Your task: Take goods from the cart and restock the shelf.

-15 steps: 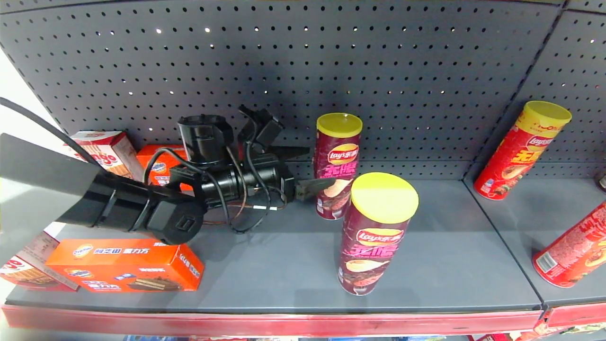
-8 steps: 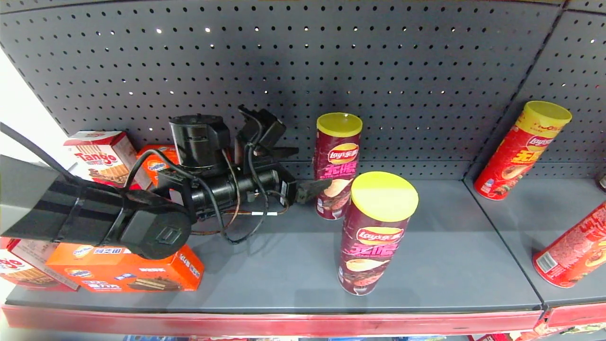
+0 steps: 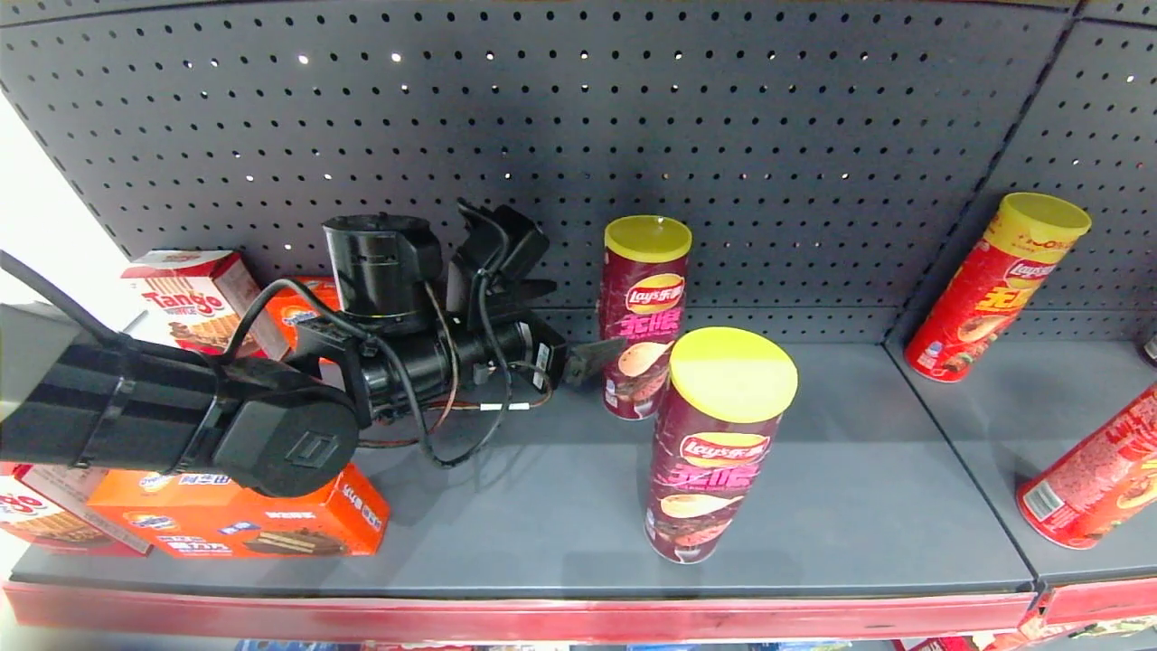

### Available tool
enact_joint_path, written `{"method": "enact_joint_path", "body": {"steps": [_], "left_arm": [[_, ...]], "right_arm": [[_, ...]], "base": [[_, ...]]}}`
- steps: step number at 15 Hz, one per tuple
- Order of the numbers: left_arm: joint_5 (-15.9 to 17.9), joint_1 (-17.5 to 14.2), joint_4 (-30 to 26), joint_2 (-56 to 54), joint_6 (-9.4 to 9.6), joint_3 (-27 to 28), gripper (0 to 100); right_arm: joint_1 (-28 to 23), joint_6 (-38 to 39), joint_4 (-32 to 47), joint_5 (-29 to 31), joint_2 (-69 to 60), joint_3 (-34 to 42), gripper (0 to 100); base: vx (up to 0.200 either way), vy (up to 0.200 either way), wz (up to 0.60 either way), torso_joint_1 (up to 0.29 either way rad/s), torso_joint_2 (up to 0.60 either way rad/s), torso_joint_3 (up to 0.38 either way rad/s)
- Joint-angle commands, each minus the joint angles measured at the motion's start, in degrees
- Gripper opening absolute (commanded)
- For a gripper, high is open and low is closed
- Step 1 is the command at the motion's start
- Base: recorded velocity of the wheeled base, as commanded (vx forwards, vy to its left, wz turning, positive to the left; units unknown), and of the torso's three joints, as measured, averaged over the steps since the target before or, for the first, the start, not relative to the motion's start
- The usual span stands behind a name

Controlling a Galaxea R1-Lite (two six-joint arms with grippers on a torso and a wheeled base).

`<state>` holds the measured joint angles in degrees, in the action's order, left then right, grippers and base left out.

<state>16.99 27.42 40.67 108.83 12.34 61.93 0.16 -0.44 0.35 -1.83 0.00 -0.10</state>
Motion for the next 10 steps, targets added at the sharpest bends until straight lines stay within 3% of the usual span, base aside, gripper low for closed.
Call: {"method": "enact_joint_path", "body": {"steps": [1,10], "left_arm": [[-0.12,0.09,0.03,0.86,-0.03,0.21,100],[-1.44,-0.43,0.03,2.88,-0.12,1.18,100]], "right_arm": [[0.02,0.0,0.0,-0.02,0.0,0.01,100],[0.02,-0.09,0.0,-0.02,0.0,0.01,100]], "base": [[0.0,0.0,0.0,0.0,0.0,0.0],[0.0,0.0,0.0,0.0,0.0,0.0]]}}
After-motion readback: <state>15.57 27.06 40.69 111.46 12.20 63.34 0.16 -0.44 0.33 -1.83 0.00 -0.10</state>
